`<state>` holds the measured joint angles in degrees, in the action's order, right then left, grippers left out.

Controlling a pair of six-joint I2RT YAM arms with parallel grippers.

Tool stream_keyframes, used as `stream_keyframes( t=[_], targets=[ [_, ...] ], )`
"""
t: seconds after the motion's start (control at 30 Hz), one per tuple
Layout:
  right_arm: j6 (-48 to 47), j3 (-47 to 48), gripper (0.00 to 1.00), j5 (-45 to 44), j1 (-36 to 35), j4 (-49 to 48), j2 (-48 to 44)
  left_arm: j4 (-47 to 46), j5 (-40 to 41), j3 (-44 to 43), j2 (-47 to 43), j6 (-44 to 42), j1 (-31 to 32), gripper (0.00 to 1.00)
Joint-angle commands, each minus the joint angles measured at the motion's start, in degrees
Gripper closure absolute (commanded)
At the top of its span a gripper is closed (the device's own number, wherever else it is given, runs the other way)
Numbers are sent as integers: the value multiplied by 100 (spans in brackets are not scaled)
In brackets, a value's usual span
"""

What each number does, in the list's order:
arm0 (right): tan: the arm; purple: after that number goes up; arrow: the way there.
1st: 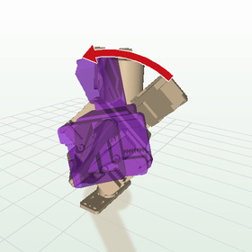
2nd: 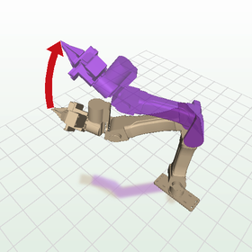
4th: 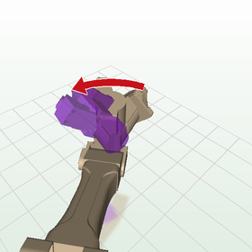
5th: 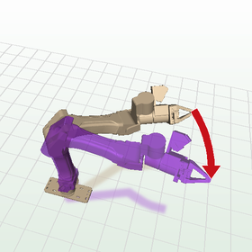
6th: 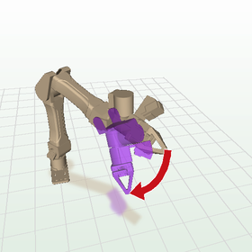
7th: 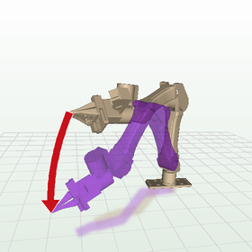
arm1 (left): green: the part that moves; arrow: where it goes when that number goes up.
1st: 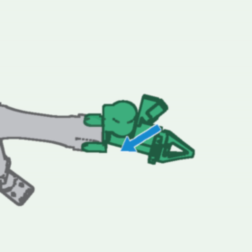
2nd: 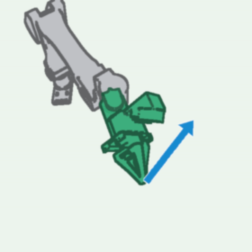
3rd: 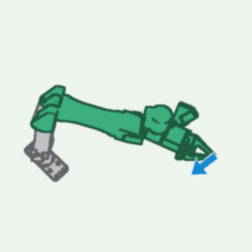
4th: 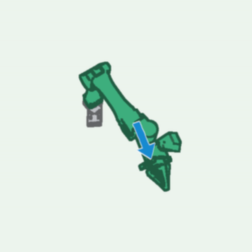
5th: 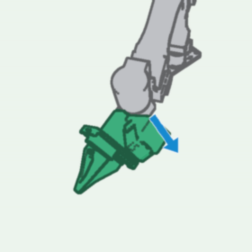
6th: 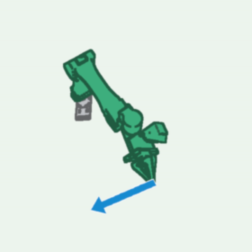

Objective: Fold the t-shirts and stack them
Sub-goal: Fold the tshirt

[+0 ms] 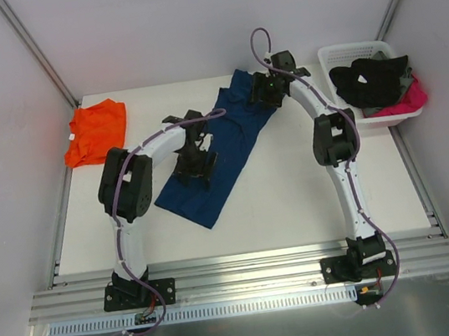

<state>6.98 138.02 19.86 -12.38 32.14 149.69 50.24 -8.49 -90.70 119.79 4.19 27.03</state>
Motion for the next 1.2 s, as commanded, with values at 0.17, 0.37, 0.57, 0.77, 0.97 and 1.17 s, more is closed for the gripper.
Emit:
stream_keyframes(
  t=[0.17, 0.37, 0.57, 0.77, 0.97, 1.17],
  targets=[
    [312, 313, 31, 150, -27, -226, 289, -137, -179, 403, -236, 249, 22, 29],
    [453, 472, 31, 282, -54, -348, 482, -198, -284, 754, -394, 328, 443, 28],
    [567, 630, 31, 484, -71, -472, 596, -278, -390, 843, -413, 504, 1357, 26],
    [611, 762, 30, 554, -142, -533, 693, -269, -548, 378, -149, 618, 1999, 25],
    [646, 850, 30, 607, -247, -630, 702, -251, -548, 149, 9, 636, 2307, 25],
    [638, 946, 30, 625, -405, -648, 755, -243, -505, 87, 62, 627, 2439, 24]
  ],
)
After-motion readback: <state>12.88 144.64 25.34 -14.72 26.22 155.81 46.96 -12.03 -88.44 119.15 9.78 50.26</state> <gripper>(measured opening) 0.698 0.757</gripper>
